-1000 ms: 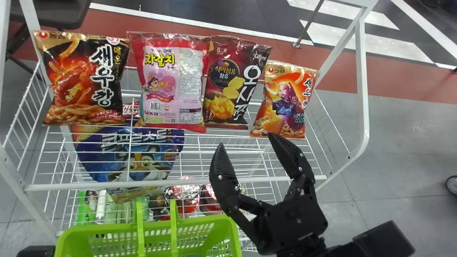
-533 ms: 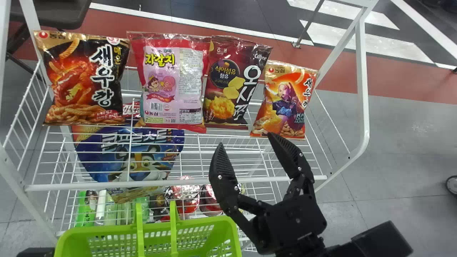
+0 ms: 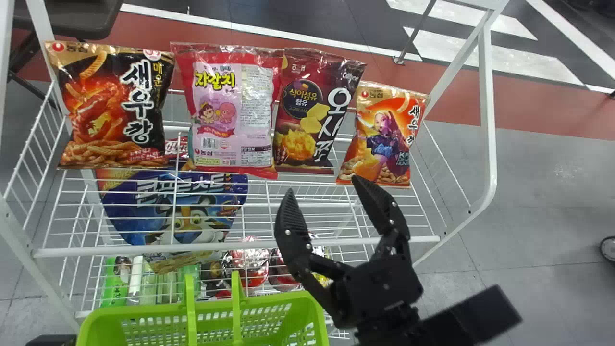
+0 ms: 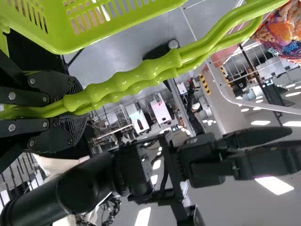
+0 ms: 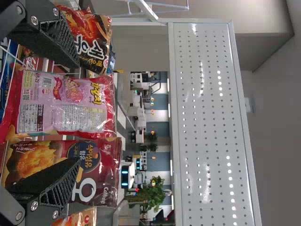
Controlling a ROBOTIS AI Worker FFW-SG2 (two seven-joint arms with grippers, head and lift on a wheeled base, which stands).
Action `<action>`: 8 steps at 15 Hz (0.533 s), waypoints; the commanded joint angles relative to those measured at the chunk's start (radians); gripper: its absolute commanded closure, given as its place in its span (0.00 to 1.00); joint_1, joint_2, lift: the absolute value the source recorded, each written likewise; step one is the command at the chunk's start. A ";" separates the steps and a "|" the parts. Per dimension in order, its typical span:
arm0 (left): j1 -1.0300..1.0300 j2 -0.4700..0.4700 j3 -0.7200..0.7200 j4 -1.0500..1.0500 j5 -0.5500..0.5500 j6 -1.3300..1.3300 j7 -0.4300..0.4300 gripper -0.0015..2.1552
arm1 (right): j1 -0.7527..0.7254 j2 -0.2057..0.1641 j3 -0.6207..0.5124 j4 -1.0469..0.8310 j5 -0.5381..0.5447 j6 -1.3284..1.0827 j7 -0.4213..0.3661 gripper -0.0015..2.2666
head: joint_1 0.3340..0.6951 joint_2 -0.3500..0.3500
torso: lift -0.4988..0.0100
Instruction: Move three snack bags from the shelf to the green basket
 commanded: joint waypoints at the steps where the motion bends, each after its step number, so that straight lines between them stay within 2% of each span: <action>1: 0.001 0.001 -0.001 -0.001 -0.002 0.000 0.002 0.79 | -0.125 0.006 0.045 0.059 0.007 0.117 0.015 0.05 | 1.00 0.00 | 0.89; 4: 0.003 0.000 -0.008 0.000 -0.009 0.000 0.004 0.79 | -0.323 0.024 0.124 0.152 -0.002 0.307 0.047 0.05 | 1.00 0.01 | 0.89; 8: 0.001 -0.003 -0.009 0.008 -0.013 0.000 0.005 0.79 | -0.512 0.077 0.216 0.270 0.004 0.433 0.059 0.05 | 1.00 0.25 | 0.89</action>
